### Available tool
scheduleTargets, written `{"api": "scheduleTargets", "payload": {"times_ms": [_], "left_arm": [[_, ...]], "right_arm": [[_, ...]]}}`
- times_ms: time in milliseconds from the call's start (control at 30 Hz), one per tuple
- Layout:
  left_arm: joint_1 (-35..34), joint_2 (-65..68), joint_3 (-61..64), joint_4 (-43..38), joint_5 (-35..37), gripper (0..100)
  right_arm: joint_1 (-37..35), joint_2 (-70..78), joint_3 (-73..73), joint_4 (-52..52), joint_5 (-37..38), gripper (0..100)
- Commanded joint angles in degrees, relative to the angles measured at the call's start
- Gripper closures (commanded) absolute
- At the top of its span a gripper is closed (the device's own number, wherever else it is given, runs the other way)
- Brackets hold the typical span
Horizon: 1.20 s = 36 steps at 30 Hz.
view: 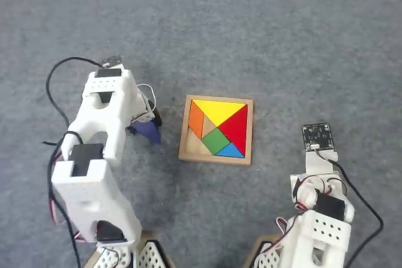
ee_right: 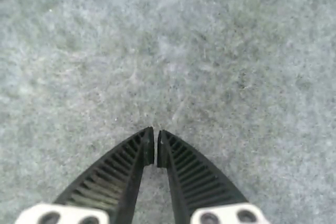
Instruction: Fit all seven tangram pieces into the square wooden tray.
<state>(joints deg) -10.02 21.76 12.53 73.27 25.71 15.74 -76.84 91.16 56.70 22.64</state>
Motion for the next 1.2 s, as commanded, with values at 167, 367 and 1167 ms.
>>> {"api": "scheduleTargets", "payload": {"times_ms": [167, 367, 1167], "left_arm": [[-0.6, -0.4, -2.7, -1.1, 1.1, 74], [-0.4, -0.5, -3.3, 1.2, -7.0, 74], [3.6, 0.2, -26.7, 17.2, -94.7, 74]], "right_arm": [[-0.7, -1.1, -0.5, 0.2, 0.8, 97.5], [-0.7, -1.1, -0.5, 0.2, 0.8, 97.5], [-2.7, -1.1, -0.4, 0.2, 0.9, 97.5]]}}
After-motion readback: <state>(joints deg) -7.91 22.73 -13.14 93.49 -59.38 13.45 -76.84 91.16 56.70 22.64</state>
